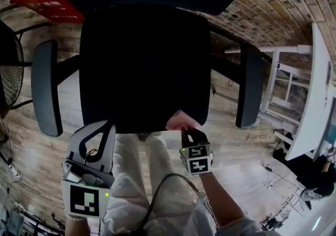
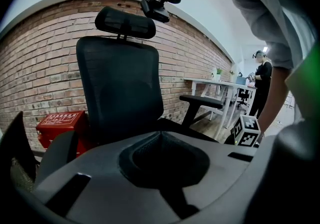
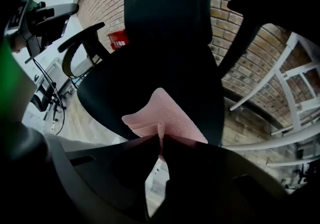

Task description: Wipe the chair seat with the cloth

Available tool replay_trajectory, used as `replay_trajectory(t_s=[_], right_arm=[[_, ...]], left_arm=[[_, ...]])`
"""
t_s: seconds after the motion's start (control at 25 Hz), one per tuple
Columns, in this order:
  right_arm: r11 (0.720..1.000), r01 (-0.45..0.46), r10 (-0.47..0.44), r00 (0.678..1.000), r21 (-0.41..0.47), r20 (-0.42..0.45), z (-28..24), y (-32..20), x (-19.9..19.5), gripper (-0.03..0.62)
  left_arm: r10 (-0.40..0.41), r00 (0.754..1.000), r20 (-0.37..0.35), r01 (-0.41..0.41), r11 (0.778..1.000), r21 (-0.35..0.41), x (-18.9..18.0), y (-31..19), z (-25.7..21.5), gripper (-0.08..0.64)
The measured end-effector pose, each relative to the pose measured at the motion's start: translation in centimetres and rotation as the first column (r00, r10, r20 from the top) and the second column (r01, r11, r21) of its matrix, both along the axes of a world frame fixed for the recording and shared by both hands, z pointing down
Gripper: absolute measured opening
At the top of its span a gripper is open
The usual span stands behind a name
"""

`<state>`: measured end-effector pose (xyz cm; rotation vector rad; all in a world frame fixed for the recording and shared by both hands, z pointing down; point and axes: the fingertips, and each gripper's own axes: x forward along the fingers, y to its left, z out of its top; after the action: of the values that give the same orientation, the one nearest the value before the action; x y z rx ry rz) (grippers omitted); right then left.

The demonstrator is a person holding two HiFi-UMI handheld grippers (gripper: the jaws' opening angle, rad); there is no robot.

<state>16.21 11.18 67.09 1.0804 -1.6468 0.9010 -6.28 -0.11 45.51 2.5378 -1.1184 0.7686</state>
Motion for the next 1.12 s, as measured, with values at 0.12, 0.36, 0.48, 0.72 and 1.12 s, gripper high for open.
replay_trajectory(t_s=[0.12, 0.36, 0.48, 0.72, 1.12], right_arm=[[1.000, -0.027, 0.027, 0.998, -0.001, -0.052, 0.1, 0.4, 3.4, 0.049], [0.999, -0.040, 0.040, 0.996, -0.003, -0.075, 0.1, 0.4, 5.1, 0.049], [0.999, -0.042, 0.042, 0.997, 0.013, -0.061, -0.9, 0.1, 4.8, 0.049], [0.988, -0.100, 0.097, 0.995, 0.114, 0.034, -6.9, -2.9, 2.8, 0.049], [0.919, 0.015, -0.070, 0.990, 0.394, 0.126, -23.0, -9.3, -1.5, 0.049]], left_arm=[[-0.002, 1.000, -0.009, 0.002, 1.000, 0.004, 0.8, -0.2, 0.0, 0.018], [0.017, 1.000, -0.004, -0.017, 1.000, 0.023, 1.8, -0.7, -0.4, 0.018], [0.006, 1.000, -0.001, -0.006, 1.000, 0.028, 2.1, -0.8, -1.1, 0.018], [0.002, 1.000, 0.006, -0.003, 0.993, 0.122, 2.3, -3.0, -6.8, 0.018], [-0.154, 0.988, -0.026, 0.156, 0.965, 0.209, 1.3, -3.4, -19.5, 0.018]])
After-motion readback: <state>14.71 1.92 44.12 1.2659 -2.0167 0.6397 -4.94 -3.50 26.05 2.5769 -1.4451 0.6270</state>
